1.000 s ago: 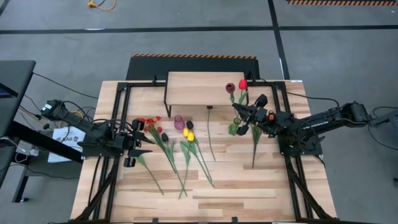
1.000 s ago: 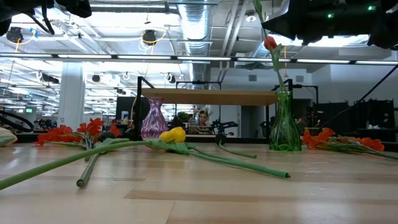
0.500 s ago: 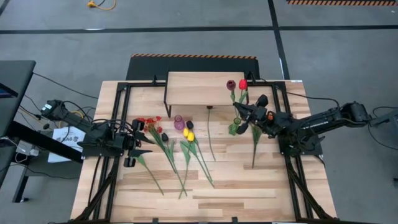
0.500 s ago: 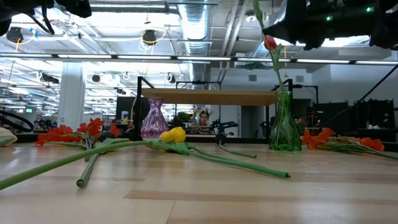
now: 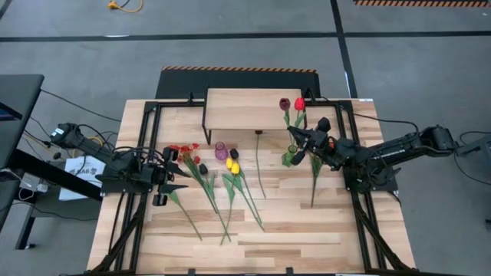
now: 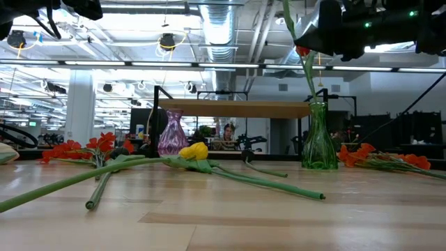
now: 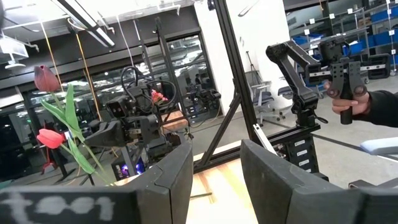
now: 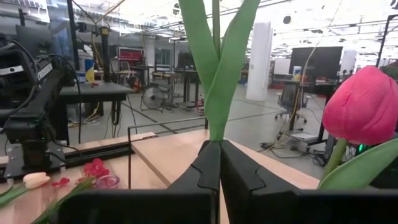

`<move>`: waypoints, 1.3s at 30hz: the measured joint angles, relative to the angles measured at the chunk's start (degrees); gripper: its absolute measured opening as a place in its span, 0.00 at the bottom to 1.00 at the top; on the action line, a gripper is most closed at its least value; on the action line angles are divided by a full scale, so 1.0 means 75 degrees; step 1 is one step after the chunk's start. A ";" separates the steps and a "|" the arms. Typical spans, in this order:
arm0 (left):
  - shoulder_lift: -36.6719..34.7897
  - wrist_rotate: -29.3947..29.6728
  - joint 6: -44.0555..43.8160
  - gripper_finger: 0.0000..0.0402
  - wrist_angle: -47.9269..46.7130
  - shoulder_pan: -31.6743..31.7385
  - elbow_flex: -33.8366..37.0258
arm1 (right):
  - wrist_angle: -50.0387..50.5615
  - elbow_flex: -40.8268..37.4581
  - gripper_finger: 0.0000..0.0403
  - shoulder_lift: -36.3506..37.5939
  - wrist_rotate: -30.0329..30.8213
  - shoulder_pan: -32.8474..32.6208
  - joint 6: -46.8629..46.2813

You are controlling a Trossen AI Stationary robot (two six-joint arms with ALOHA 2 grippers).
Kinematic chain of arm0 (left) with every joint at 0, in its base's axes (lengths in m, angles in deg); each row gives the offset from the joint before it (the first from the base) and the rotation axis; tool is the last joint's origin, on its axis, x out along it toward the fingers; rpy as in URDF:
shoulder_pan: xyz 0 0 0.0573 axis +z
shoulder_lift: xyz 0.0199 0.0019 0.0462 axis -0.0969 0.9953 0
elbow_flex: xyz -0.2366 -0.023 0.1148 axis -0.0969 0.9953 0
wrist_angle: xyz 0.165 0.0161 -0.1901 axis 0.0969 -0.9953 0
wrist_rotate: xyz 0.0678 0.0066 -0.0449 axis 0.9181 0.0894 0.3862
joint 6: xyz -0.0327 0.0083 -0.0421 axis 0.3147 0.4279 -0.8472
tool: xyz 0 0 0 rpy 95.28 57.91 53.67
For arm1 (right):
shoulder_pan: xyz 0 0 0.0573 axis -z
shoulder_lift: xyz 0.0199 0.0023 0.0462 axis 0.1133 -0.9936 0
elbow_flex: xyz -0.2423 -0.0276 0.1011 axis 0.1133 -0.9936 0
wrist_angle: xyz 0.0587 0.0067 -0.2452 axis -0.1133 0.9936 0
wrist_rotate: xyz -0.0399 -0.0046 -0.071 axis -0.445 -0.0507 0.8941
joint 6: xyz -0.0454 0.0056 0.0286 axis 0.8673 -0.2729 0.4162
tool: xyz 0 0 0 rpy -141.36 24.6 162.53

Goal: Pick and place flowers into a vace then onto a shelf
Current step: Put the dark red tulip into the green vase

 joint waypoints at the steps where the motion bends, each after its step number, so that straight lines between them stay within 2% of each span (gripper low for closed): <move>1: 0.0002 -0.0003 0.0000 0.31 0.0000 0.0001 0.0000 | 0.0000 0.0000 0.00 0.0000 0.0000 0.0000 0.0000; 8: 0.0000 -0.0003 0.0000 0.31 -0.0035 0.0003 0.0000 | 0.0095 0.0000 0.07 0.0003 -0.0016 -0.0003 -0.0250; 17: 0.0002 -0.0003 0.0000 0.31 -0.0029 0.0002 0.0000 | 0.1045 0.0000 0.21 0.0003 -0.0015 -0.0065 -0.0800; 39: 0.0003 0.0000 0.0000 0.31 -0.0020 0.0003 0.0000 | 0.1368 0.0000 0.22 0.0003 0.0181 -0.0658 -0.0780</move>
